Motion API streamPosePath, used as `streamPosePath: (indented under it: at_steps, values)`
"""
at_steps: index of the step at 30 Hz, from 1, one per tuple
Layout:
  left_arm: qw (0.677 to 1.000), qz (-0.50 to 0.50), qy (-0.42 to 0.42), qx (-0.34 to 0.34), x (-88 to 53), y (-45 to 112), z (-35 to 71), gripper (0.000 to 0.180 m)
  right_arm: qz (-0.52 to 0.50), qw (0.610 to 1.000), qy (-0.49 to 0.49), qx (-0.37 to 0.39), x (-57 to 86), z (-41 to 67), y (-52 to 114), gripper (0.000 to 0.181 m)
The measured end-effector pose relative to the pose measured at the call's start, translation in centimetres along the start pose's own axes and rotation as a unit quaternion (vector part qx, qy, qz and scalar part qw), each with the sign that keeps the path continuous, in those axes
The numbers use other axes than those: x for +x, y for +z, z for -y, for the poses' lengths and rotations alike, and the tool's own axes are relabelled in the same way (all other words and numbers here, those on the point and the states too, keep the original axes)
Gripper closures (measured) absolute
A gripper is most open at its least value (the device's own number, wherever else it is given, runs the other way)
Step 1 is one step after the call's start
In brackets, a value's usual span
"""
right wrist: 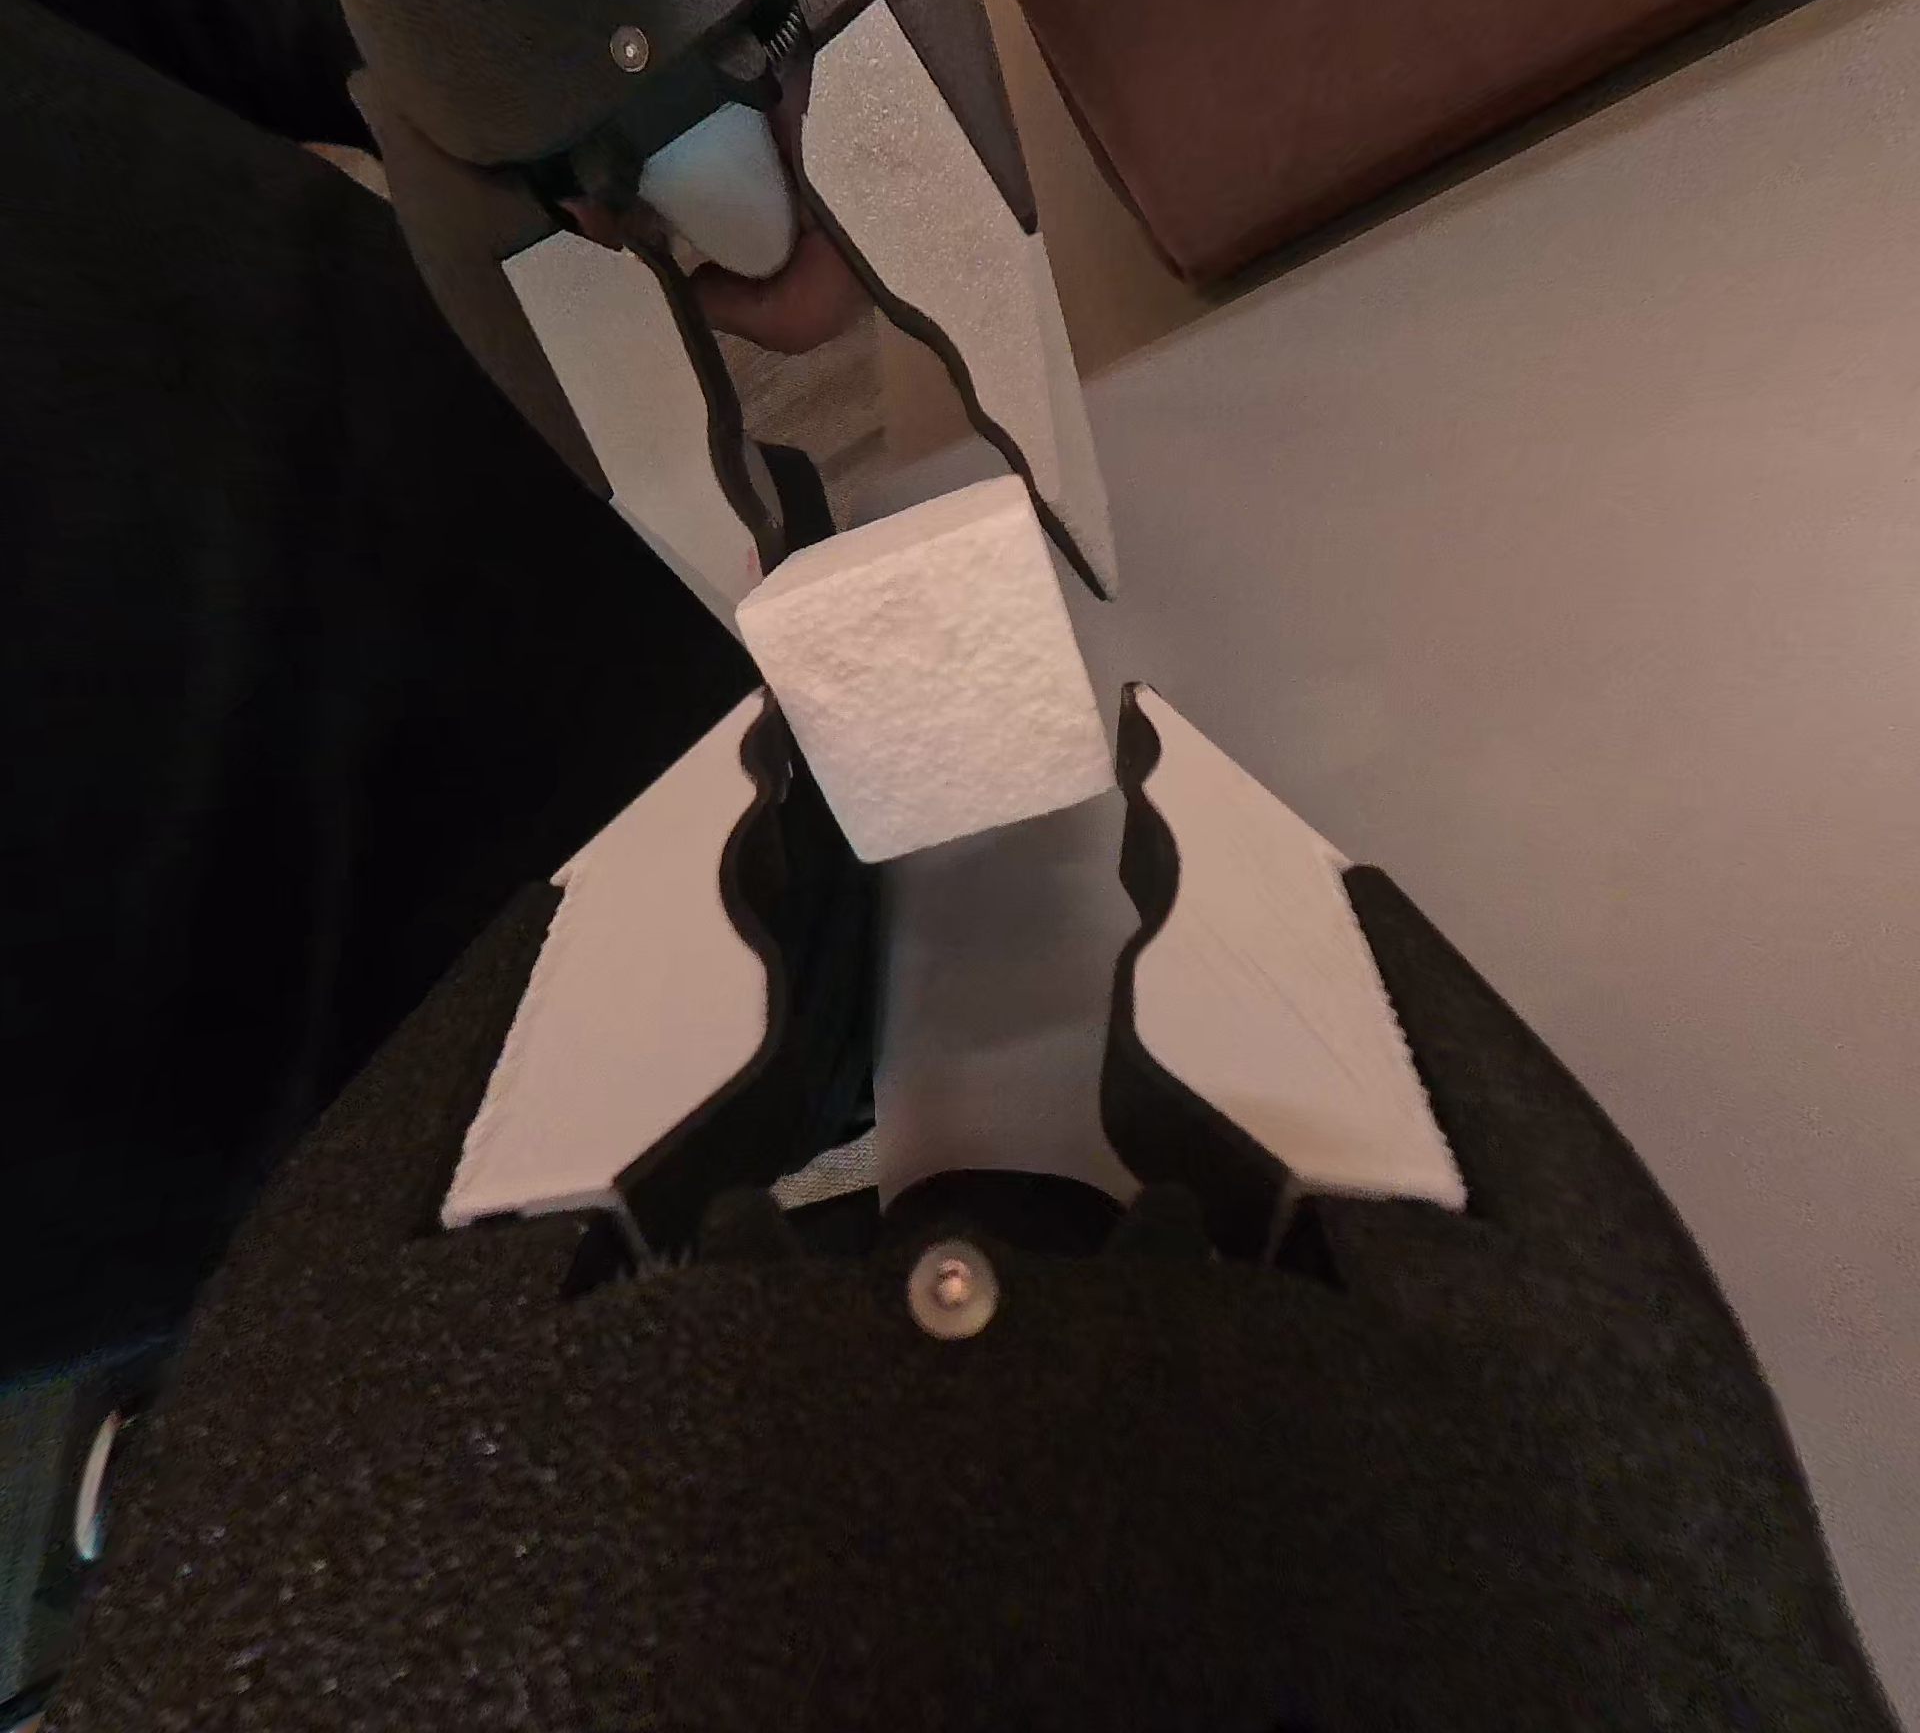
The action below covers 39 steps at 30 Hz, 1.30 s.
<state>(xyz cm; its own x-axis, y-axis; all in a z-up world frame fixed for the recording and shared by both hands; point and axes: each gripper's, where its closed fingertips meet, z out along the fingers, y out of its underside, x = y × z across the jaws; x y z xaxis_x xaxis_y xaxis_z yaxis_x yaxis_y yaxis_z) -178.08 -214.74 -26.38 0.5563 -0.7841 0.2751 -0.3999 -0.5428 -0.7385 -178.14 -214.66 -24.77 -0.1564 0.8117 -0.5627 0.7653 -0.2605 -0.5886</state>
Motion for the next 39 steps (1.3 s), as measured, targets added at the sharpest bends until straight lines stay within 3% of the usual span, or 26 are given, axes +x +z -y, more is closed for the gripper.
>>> streamPosePath:
  at_steps: [8, 12, 15, 17, 20, 23, 33, 39]
  values:
    - [0.999, -0.034, -0.005, 0.04, 0.2, -0.4, 1.0, 0.124, -0.029, 0.998, -0.031, 0.037, -0.6, 1.5, -1.2, 0.124]
    - [0.998, -0.034, -0.048, 0.039, -0.7, -0.1, 0.6, 0.123, -0.044, 0.998, -0.037, 0.03, 0.2, 2.5, -1.3, 0.124]
    - [0.999, 0.041, -0.015, 0.0, -3.4, 0.3, -1.7, 0.126, -0.096, 0.994, -0.043, 0.024, 3.0, 5.1, -3.5, 0.124]
    - [0.995, 0.079, 0.013, -0.063, -4.5, 0.8, -4.7, 0.126, -0.168, 0.985, -0.045, 0.022, 6.8, 8.2, -6.6, 0.124]
    - [0.99, 0.077, 0.035, -0.115, -4.4, 1.8, -8.2, 0.128, -0.292, 0.954, -0.069, 0.009, 13.5, 14.2, -12.7, 0.124]
    - [0.985, 0.084, 0.052, -0.139, -4.8, 2.2, -10.3, 0.129, -0.351, 0.932, -0.085, 0.001, 19.1, 20.9, -17.3, 0.124]
    - [0.987, 0.083, 0.03, -0.132, -6.3, 2.6, -11.3, 0.134, -0.366, 0.918, -0.083, -0.127, 30.7, 29.6, -18.8, 0.124]
    - [0.989, 0.077, 0.012, -0.124, -6.7, 2.8, -11.4, 0.136, -0.364, 0.918, -0.09, -0.126, 32.2, 30.4, -18.1, 0.124]
